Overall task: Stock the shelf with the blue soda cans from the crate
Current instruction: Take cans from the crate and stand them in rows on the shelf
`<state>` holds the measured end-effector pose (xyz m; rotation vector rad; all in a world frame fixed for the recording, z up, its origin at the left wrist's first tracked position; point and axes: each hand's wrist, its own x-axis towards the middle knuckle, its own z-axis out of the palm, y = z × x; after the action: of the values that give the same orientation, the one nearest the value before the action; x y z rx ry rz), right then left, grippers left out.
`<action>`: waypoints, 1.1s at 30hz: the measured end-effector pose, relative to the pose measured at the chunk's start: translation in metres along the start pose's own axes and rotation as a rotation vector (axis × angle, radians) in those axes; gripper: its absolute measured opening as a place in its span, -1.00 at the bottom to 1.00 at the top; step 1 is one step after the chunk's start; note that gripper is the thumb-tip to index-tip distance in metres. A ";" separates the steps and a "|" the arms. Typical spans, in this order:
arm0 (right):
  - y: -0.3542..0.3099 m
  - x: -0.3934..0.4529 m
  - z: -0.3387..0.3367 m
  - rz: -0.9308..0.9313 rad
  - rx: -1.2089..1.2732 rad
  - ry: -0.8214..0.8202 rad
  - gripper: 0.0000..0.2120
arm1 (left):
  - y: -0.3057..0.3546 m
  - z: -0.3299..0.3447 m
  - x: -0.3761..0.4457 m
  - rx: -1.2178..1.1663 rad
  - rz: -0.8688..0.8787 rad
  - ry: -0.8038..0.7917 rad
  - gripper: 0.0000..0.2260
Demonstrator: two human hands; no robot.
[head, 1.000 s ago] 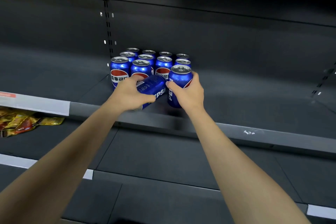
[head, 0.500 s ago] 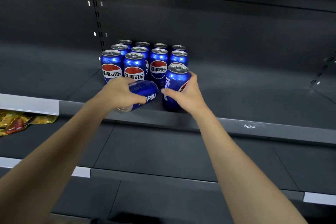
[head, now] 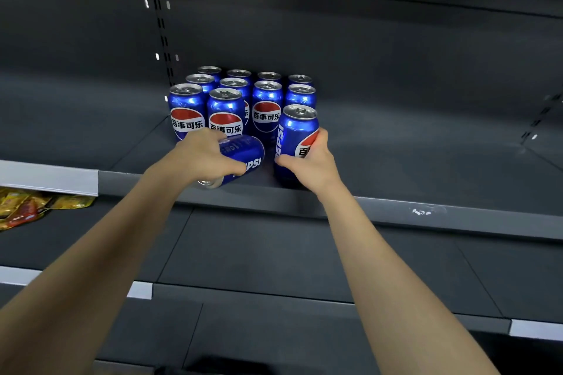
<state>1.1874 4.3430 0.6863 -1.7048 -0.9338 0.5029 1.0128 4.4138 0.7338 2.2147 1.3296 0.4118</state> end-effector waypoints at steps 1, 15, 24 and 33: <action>-0.002 0.000 0.003 -0.008 -0.016 0.038 -0.34 | 0.000 0.000 0.000 0.012 0.002 -0.006 -0.51; -0.001 -0.001 0.016 -0.010 -0.098 0.111 -0.20 | -0.003 -0.009 -0.003 -0.087 -0.046 -0.046 -0.65; -0.003 0.009 0.013 0.066 -0.234 0.125 -0.30 | -0.006 -0.004 0.001 -0.062 -0.055 -0.029 -0.64; -0.004 0.032 0.018 0.068 -0.297 0.165 -0.29 | -0.004 -0.004 0.002 -0.005 -0.060 -0.048 -0.33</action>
<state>1.1925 4.3798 0.6874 -2.0182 -0.8647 0.2704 1.0086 4.4181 0.7348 2.1607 1.3648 0.3379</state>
